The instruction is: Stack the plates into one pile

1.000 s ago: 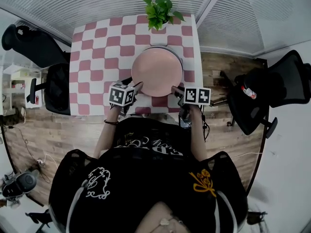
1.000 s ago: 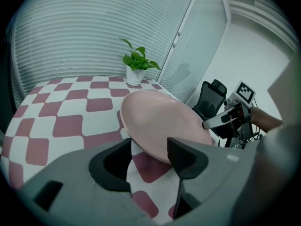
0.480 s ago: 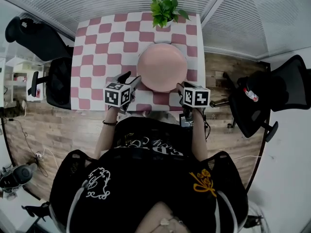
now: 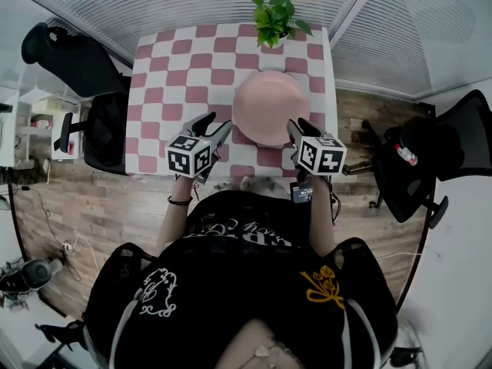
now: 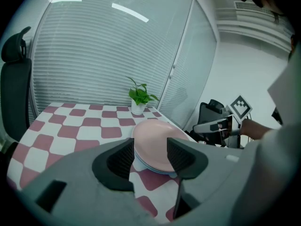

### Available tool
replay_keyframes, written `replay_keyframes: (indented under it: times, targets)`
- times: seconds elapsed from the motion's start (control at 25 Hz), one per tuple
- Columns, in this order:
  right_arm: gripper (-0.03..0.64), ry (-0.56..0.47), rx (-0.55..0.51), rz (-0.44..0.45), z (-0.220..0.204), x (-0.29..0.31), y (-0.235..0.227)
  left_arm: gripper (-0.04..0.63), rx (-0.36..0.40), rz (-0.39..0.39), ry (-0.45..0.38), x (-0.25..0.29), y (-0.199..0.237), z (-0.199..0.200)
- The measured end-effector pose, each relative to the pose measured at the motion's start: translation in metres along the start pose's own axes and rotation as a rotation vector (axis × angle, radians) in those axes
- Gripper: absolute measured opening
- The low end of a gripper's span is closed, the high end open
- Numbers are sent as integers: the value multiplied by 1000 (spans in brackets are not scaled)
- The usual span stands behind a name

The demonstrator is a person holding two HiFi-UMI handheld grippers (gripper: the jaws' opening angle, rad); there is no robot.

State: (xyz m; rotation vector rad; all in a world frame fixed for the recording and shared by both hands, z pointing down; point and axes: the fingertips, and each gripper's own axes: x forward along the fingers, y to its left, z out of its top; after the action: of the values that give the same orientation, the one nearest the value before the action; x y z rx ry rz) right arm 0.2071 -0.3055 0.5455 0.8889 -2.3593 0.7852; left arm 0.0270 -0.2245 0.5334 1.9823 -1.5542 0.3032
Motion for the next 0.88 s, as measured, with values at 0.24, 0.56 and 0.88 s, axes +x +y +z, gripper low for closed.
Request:
replay_keyframes:
  times: [0.24,0.56,0.88]
  targets:
    - [114,-28,-102,114,3,10,75,213,21,-7,-75,-46,4,2]
    - [55,-43,-130,233,-23,0,169,134,1,14,-139,-126,11,-24]
    - [44,1,-176,264,-87,-28,235,115,19,-15,-148,-194,-10,-79]
